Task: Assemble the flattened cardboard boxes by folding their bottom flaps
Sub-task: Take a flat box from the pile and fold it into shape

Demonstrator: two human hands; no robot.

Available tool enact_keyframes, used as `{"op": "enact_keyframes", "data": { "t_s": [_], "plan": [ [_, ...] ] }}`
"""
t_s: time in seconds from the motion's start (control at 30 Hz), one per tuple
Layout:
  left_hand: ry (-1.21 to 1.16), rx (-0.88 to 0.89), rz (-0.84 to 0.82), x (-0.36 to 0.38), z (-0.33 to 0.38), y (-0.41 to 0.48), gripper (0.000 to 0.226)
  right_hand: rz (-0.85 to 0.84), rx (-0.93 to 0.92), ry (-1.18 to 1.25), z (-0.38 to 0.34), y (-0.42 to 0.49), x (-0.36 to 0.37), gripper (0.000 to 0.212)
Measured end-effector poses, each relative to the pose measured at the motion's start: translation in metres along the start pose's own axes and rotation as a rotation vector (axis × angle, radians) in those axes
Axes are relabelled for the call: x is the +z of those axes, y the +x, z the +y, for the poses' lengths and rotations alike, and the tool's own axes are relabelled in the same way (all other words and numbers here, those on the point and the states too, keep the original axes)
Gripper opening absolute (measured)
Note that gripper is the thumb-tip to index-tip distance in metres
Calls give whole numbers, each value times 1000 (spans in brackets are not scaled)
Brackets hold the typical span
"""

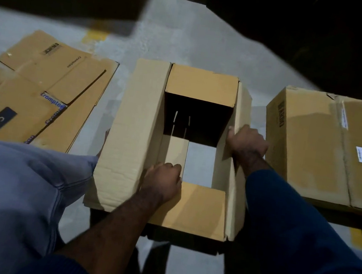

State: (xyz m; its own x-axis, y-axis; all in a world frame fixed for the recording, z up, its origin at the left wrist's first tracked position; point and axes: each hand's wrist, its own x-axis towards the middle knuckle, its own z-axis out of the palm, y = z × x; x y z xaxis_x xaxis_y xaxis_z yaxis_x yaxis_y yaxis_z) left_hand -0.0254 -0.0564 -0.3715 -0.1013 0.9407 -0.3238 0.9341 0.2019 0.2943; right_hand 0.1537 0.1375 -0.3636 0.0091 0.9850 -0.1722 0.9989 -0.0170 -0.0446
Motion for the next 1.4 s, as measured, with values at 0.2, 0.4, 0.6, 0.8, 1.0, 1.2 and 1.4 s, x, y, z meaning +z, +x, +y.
{"op": "enact_keyframes", "data": {
  "t_s": [0.2, 0.4, 0.6, 0.8, 1.0, 1.2, 1.4],
  "plan": [
    [-45, -30, 1, 0, -3, 8, 22, -63, -35, -40, -28, 57, -26, 34],
    [-196, -115, -56, -1, -5, 25, 23, -125, -56, -43, -29, 77, -19, 26],
    [-331, -156, -61, 5, -4, 37, 20, -71, -76, 30, -26, 76, -12, 26],
    [-359, -182, -87, 3, -7, 40, 19, 0, -84, 33, -20, 79, -1, 44],
    [-327, -180, -115, 0, -5, 35, 19, 48, -69, 21, -16, 48, -4, 59],
    [-340, -152, -91, -12, 6, 30, 18, -97, -30, -48, 7, -35, -3, 53],
    [-236, -143, -135, -10, 8, 8, 21, -171, 132, 122, 30, -113, 25, 46]
  ]
}}
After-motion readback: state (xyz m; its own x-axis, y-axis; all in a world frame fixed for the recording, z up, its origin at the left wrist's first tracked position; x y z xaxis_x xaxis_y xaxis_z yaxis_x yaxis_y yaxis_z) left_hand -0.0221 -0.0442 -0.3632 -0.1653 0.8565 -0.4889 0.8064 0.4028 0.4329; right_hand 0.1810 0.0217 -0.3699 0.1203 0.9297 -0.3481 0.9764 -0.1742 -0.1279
